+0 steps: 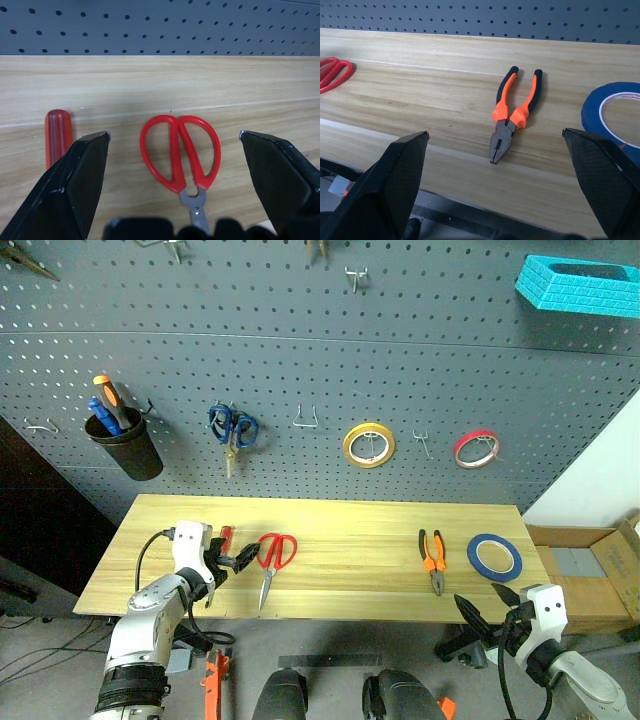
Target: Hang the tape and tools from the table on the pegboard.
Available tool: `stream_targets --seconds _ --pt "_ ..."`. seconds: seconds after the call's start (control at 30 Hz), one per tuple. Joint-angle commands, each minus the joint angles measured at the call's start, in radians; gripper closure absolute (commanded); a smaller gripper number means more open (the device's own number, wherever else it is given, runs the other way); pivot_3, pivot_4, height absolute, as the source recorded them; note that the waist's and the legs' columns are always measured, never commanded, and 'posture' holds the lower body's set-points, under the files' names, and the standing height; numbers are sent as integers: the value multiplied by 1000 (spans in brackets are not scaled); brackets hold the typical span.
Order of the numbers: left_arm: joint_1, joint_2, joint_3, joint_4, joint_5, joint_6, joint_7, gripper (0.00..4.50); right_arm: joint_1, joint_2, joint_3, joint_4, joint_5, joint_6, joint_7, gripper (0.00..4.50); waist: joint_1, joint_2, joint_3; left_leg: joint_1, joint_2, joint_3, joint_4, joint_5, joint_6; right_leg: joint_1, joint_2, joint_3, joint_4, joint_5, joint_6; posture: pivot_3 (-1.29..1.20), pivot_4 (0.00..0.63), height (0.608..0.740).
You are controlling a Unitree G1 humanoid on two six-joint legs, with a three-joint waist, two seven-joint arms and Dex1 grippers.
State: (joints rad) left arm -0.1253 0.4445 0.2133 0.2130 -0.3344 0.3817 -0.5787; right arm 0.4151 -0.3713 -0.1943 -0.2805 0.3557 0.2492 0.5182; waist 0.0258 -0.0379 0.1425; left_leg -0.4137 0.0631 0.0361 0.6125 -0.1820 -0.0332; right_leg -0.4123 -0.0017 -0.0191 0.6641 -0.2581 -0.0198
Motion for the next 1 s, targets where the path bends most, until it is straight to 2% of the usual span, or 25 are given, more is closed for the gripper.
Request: stream_targets --seconds 0.03,0.7,0.9,1.0 --pt "-8 12 22 -2 -4 -25 -3 42 1 1 -10 -24 -3 -21 -5 0 0 0 0 0 0 0 0 0 0 0 0 0 0 0 0 92 112 740" --pt "23 0 57 -24 -30 -22 9 42 -14 -19 -20 -14 -15 -12 8 0 0 0 0 4 1 -1 0 0 0 3 0 1 0 0 -1 101 130 740" --pt "23 5 55 -30 -35 -21 0 42 -19 -40 -12 -9 -100 -8 -51 0 0 0 0 5 1 -1 0 0 0 4 -1 1 0 0 -1 85 139 740" --pt "11 27 -16 -75 -11 -30 -69 42 -34 -76 -11 -7 -162 13 -80 0 0 1 3 5 0 -1 0 0 0 4 -1 2 0 -1 -1 73 155 740"
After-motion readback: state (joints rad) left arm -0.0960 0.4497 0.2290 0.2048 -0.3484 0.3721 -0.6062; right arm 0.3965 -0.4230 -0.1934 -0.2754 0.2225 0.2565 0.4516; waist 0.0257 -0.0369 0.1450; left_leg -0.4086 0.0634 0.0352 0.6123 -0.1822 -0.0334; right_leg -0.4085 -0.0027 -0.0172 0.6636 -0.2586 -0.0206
